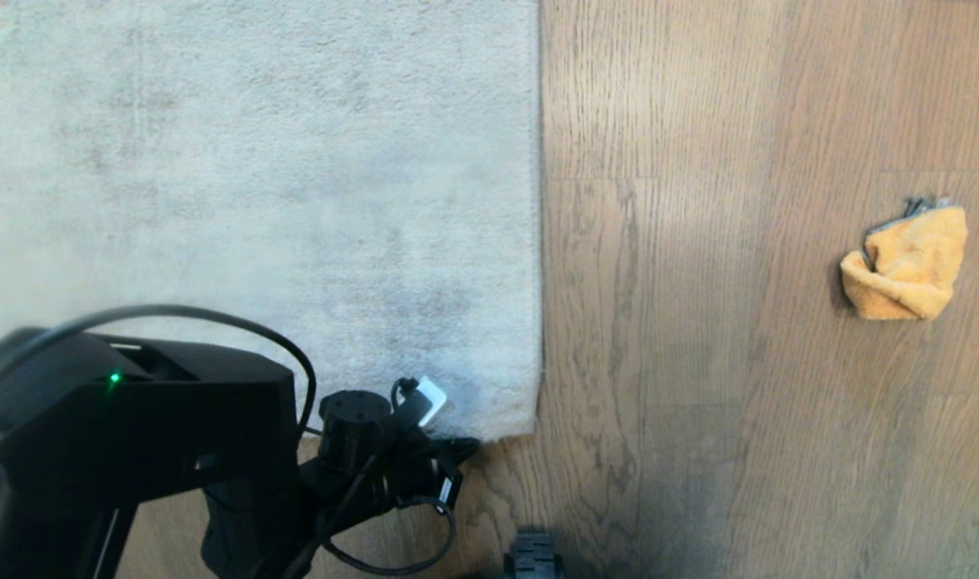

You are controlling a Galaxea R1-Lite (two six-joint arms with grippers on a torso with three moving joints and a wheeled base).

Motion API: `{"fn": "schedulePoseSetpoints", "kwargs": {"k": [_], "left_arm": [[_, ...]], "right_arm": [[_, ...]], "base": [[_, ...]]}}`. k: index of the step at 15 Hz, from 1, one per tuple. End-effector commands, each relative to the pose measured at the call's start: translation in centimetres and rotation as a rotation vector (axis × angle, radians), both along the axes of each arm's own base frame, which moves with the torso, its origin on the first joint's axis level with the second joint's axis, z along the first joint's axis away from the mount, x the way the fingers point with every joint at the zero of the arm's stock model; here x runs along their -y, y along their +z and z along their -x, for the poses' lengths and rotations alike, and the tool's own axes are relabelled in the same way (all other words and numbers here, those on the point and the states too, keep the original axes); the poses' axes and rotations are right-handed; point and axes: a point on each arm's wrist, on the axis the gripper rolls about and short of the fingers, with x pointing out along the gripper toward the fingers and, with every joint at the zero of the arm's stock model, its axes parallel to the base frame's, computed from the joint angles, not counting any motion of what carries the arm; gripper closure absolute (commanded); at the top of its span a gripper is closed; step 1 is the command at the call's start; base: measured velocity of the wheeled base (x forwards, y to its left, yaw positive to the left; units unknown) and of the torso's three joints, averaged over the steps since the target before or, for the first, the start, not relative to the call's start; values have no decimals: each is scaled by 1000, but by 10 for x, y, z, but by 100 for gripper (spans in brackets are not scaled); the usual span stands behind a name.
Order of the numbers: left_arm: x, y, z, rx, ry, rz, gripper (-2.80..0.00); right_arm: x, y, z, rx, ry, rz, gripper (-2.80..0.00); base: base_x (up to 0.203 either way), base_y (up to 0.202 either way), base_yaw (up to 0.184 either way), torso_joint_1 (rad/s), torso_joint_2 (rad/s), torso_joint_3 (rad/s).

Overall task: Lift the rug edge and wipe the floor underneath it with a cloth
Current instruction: Lay down the carpet

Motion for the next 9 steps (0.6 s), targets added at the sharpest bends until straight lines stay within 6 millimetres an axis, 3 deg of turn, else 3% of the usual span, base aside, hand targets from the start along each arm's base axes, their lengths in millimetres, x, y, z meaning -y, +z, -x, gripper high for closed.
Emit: {"fn": "schedulePoseSetpoints", "kwargs": {"k": [1,9], "left_arm": [[5,-1,-10,40,3,-21,0],[1,7,-29,142,36,-40,0]], "right_arm": [[0,0,0,-1,1,1,0],[0,0,0,-1,-1,1,0]], "base": [[0,0,0,0,0,0],[0,0,0,0,0,0]]}}
